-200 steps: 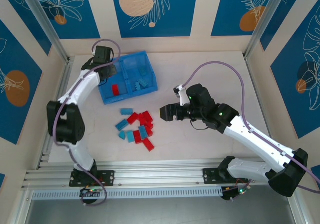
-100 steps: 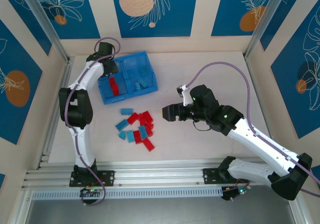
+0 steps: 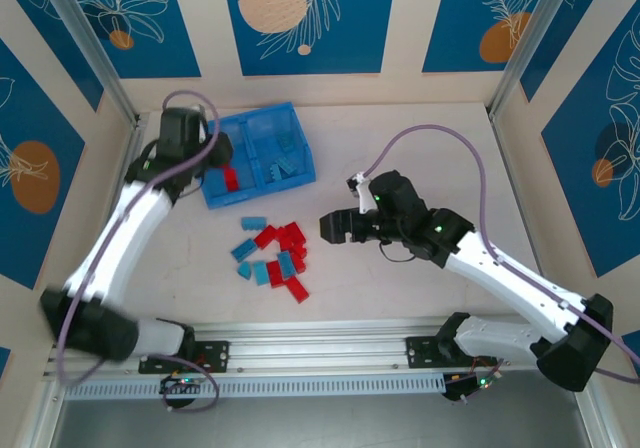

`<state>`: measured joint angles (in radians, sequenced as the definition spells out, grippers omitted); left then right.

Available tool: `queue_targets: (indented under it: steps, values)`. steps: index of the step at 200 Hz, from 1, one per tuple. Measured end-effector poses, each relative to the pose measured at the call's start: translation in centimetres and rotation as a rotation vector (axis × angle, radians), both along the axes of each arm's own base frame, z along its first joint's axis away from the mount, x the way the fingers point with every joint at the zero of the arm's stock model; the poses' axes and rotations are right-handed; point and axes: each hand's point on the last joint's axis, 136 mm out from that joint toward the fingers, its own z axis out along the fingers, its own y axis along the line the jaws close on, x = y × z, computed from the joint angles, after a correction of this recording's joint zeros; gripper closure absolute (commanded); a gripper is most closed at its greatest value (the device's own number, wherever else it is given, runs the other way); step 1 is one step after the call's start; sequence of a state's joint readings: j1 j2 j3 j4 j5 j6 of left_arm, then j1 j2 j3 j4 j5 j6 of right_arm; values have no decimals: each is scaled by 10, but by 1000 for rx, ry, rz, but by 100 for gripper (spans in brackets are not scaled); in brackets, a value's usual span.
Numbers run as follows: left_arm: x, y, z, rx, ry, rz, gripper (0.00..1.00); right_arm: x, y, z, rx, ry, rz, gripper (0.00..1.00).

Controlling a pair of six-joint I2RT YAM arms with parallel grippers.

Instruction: Sort the legos into containers by color

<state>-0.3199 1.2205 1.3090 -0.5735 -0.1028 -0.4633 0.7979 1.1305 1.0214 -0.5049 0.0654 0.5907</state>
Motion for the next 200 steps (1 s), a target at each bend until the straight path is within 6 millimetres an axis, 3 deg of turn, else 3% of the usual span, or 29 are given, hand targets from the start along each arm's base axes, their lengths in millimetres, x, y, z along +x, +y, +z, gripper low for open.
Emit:
queue_targets:
  steps: [16, 33, 54, 89, 113, 134, 159, 200]
  values:
    - [-50, -24, 24, -5, -103, -157, 56, -1, 18, -17, -44, 22, 46, 18]
    - [-89, -21, 27, 32, -150, -248, 53, 0, 42, -35, -102, 8, 129, 18]
    - [-125, -12, 6, 95, -149, -327, 51, 13, 76, -56, -192, -49, 228, 19]
    - [-168, 1, -44, 153, -122, -408, 31, 56, 138, -87, -306, -161, 362, 21]
    - [-177, -1, -59, 174, -98, -458, 18, 87, 173, -121, -378, -203, 431, 23]
    - [-174, -2, -64, 183, -98, -458, 4, 103, 190, -150, -430, -206, 478, 23]
    - [-174, -2, -69, 191, -85, -465, 0, 115, 201, -176, -478, -201, 522, 28]
    - [-174, -2, -67, 189, -95, -464, 0, 125, 205, -197, -536, -195, 535, 57]
